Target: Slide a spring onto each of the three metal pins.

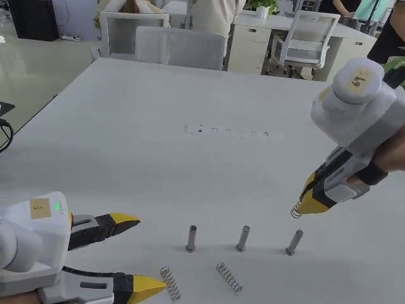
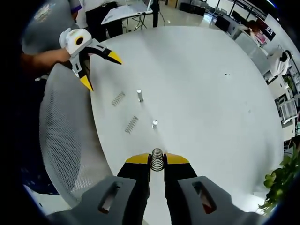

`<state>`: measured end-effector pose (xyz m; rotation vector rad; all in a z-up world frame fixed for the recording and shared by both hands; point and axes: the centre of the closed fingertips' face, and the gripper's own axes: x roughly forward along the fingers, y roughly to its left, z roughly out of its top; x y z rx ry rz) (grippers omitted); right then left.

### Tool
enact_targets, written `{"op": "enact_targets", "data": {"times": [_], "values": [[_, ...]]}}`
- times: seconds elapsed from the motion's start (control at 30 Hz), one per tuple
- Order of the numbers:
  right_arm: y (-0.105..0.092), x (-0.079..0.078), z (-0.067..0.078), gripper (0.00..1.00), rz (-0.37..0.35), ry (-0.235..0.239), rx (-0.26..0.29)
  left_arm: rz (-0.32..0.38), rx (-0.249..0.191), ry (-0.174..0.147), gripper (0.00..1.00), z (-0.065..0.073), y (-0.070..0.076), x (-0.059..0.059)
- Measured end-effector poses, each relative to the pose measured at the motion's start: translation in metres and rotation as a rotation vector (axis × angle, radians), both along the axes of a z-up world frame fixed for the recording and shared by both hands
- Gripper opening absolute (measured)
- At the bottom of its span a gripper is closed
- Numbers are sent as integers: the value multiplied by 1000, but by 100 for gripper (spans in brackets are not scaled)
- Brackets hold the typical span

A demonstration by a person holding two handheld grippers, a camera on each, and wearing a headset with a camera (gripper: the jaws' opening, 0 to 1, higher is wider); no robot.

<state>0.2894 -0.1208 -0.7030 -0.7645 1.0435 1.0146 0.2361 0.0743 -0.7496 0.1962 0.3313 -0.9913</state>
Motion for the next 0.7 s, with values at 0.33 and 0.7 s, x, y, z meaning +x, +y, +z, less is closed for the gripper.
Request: {"op": "enact_targets", "data": {"times": [0.33,0.7], "values": [[-17,13,-22,8,-25,27,-67,11,9,-3,63,0,4,2],[-28,19,-45,8,-59,66,-88,10,11,-7,63,1,5,3]]}}
